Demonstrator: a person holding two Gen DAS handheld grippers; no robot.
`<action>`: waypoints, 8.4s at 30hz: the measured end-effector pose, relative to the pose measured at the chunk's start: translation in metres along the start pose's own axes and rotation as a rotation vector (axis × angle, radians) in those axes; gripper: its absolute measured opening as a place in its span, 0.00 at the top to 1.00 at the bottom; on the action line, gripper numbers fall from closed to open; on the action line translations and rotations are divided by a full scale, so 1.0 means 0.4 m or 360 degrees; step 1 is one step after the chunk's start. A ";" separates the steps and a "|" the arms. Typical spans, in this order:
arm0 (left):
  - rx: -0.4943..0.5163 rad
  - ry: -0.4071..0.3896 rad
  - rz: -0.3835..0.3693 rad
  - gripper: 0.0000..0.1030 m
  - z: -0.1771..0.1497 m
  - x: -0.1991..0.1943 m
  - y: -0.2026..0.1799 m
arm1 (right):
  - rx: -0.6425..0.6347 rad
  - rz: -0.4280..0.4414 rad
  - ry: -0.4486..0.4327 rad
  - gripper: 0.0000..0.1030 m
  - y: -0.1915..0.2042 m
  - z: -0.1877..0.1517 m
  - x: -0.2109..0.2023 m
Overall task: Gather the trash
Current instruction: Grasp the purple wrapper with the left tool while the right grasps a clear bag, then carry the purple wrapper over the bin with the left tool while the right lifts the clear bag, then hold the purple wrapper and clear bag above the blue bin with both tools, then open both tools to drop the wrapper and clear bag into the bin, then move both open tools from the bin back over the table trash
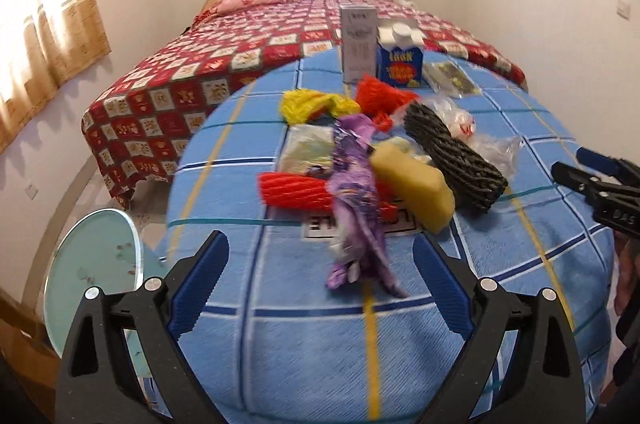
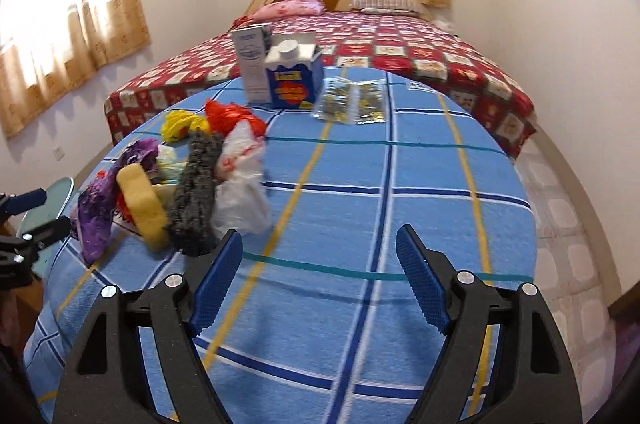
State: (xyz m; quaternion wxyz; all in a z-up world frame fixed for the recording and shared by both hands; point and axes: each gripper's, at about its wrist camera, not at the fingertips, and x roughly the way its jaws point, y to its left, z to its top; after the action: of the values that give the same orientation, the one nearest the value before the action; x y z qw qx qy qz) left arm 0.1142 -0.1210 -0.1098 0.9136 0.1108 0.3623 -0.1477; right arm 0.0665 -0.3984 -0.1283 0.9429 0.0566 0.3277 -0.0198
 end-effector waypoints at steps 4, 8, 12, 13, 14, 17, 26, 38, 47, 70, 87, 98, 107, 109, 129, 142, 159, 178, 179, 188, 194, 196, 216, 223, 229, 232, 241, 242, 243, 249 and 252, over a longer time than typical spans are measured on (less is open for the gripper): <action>0.0046 0.0038 -0.0020 0.35 -0.004 0.047 -0.023 | 0.0032 0.0015 0.0003 0.23 -0.016 -0.011 0.008; 0.0011 0.0137 -0.0153 0.84 -0.015 0.077 -0.005 | 0.0053 0.0039 -0.0007 0.23 -0.017 -0.011 0.005; 0.0016 0.0064 -0.0143 0.86 -0.012 0.031 0.023 | 0.0041 0.0063 -0.0019 0.23 0.002 0.012 0.011; 0.0010 0.0031 -0.0129 0.86 -0.008 0.011 0.037 | 0.0039 0.0067 -0.0022 0.23 0.006 0.017 0.013; 0.0005 0.0010 -0.0123 0.86 -0.005 -0.002 0.047 | 0.0035 0.0074 -0.0028 0.23 0.015 0.029 0.017; -0.0005 -0.0066 -0.0077 0.86 0.006 -0.048 0.089 | 0.0002 0.0090 -0.0018 0.25 0.046 0.064 0.045; -0.0089 -0.0032 0.0073 0.86 -0.033 -0.068 0.224 | -0.0022 0.0274 0.0293 0.77 0.098 0.078 0.168; -0.0228 -0.0039 0.0229 0.86 -0.073 -0.105 0.388 | -0.0136 0.0222 -0.0043 0.87 0.177 0.163 0.048; -0.0308 0.0003 0.0337 0.86 -0.112 -0.112 0.477 | -0.0338 0.0438 -0.0066 0.87 0.376 0.188 0.073; -0.0492 0.0065 0.0501 0.85 -0.207 -0.158 0.646 | -0.0706 0.0779 0.0019 0.87 0.798 0.171 0.172; -0.0534 0.0094 0.0547 0.85 -0.229 -0.159 0.686 | -0.0821 0.0861 0.0057 0.87 0.901 0.144 0.199; -0.0540 0.0111 0.0563 0.85 -0.233 -0.156 0.700 | -0.0854 0.0883 0.0052 0.87 0.921 0.136 0.198; -0.0540 0.0111 0.0563 0.85 -0.233 -0.156 0.700 | -0.0877 0.0888 0.0047 0.87 0.931 0.130 0.192; -0.0542 0.0110 0.0562 0.85 -0.233 -0.156 0.700 | -0.0877 0.0887 0.0046 0.87 0.932 0.129 0.192; -0.0533 0.0111 0.0556 0.85 -0.231 -0.157 0.694 | -0.0878 0.0888 0.0044 0.87 0.937 0.127 0.190; -0.0532 0.0110 0.0555 0.85 -0.231 -0.158 0.692 | -0.0886 0.0888 0.0040 0.87 0.948 0.122 0.184; -0.0533 0.0109 0.0552 0.84 -0.230 -0.159 0.692 | -0.0916 0.0911 0.0036 0.87 0.968 0.114 0.174; -0.0530 0.0109 0.0564 0.42 -0.213 -0.152 0.669 | -0.0937 0.0942 0.0034 0.46 0.970 0.094 0.168; -0.0530 0.0109 0.0566 0.41 -0.213 -0.151 0.669 | -0.0936 0.0941 0.0032 0.45 0.968 0.093 0.168; -0.0544 0.0110 0.0577 0.36 -0.224 -0.150 0.680 | -0.0935 0.0927 0.0018 0.42 0.957 0.091 0.167; -0.0548 0.0111 0.0579 0.33 -0.227 -0.151 0.682 | -0.0936 0.0912 -0.0001 0.38 0.950 0.085 0.160; -0.0550 0.0107 0.0585 0.30 -0.226 -0.149 0.682 | -0.0939 0.0903 -0.0014 0.35 0.948 0.084 0.155; -0.0517 0.0128 0.0640 0.06 -0.222 -0.144 0.640 | -0.0857 0.0835 -0.0070 0.17 0.873 0.072 0.116; -0.0528 0.0181 0.0533 0.06 -0.221 -0.107 0.599 | -0.0837 0.0765 -0.0026 0.12 0.820 0.061 0.104; -0.0430 0.0205 0.0475 0.06 -0.205 -0.068 0.529 | -0.0755 0.0685 -0.0033 0.10 0.740 0.072 0.082; -0.0381 0.0194 0.0444 0.06 -0.187 -0.058 0.492 | -0.0726 0.0636 -0.0038 0.10 0.700 0.077 0.074; -0.0277 0.0163 0.0369 0.06 -0.141 -0.017 0.393 | -0.0669 0.0488 -0.0041 0.10 0.570 0.075 0.053; -0.0264 0.0157 0.0364 0.06 -0.135 -0.012 0.381 | -0.0650 0.0461 -0.0041 0.10 0.547 0.074 0.050; -0.0251 0.0153 0.0360 0.06 -0.131 -0.008 0.369 | -0.0638 0.0446 -0.0040 0.10 0.535 0.073 0.048; -0.0205 0.0135 0.0300 0.06 -0.097 0.019 0.310 | -0.0513 0.0303 -0.0018 0.10 0.392 0.074 0.041; -0.0181 0.0119 0.0265 0.06 -0.074 0.031 0.277 | -0.0442 0.0222 0.0008 0.10 0.324 0.073 0.047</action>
State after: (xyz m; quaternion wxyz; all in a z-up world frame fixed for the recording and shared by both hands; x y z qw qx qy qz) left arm 0.1430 -0.0109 -0.1291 0.9133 0.0940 0.3935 -0.0462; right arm 0.1087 -0.2733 -0.1050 0.9399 -0.0516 0.3250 0.0912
